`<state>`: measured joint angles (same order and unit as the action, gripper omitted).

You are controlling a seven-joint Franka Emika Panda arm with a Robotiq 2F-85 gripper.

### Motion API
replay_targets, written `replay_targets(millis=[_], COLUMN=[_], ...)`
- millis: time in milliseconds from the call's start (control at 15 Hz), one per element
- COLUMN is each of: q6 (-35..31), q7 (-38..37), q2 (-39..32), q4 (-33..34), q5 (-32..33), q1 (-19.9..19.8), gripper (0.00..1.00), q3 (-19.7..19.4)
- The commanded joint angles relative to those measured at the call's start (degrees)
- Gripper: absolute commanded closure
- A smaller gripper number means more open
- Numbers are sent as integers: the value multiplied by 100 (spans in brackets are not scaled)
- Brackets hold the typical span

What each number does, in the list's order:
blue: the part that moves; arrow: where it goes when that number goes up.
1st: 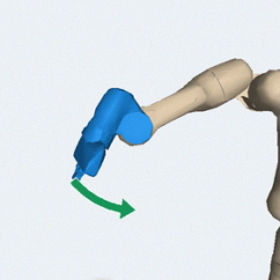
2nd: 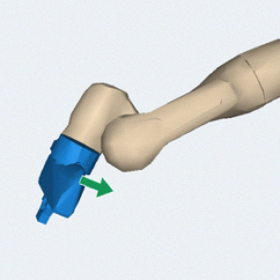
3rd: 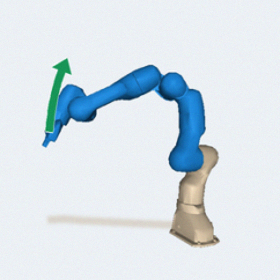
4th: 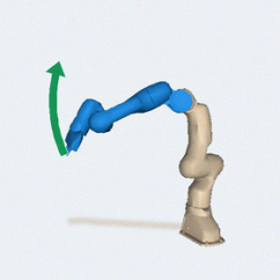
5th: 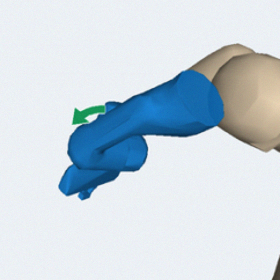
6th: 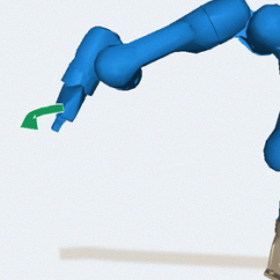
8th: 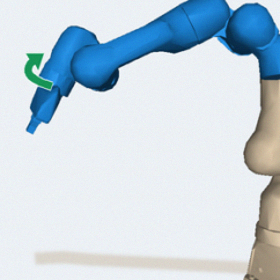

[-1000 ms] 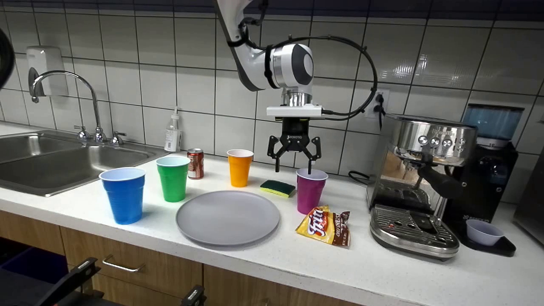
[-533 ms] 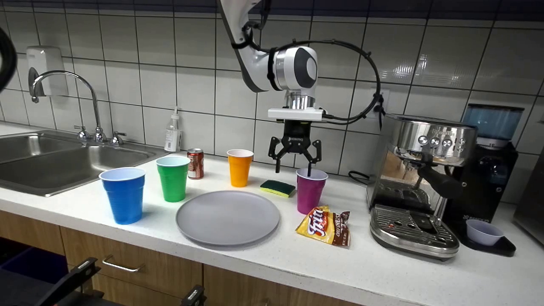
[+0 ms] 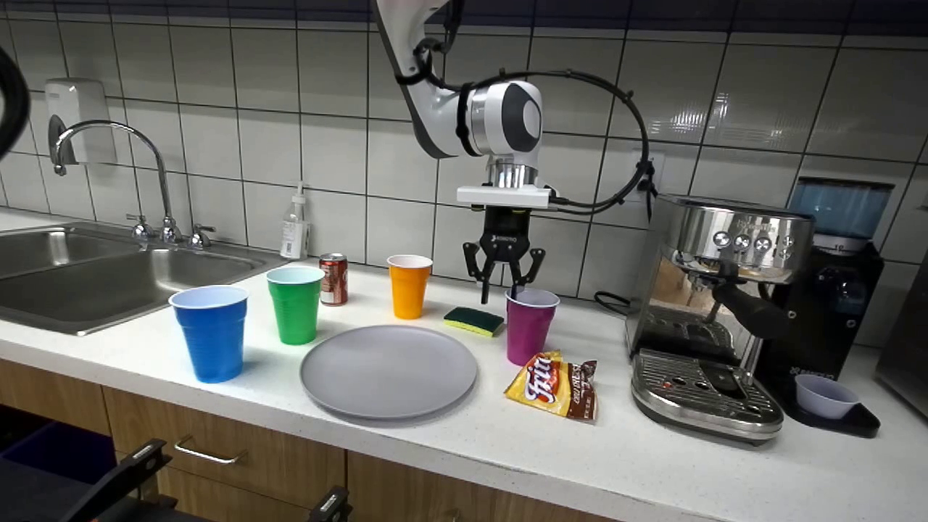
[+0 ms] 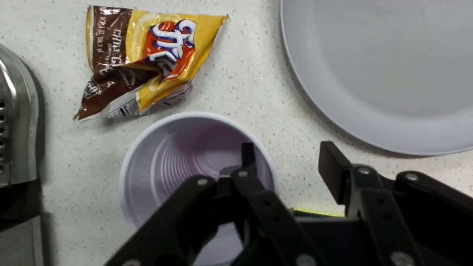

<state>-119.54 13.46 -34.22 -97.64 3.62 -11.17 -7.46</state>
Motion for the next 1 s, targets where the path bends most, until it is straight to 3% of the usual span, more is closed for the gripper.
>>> replay_targets(millis=[0,133,200,933], q6=[24,15,11,-162], q7=[-61,-68,-74,-62], q2=[-37,-17,-6,482], q4=[123,100,86,-301], q5=[-70,-59,-54,-14], q1=[-98,-95,-92,-64], gripper=[82,97,100,99], q3=[79,72,69,58])
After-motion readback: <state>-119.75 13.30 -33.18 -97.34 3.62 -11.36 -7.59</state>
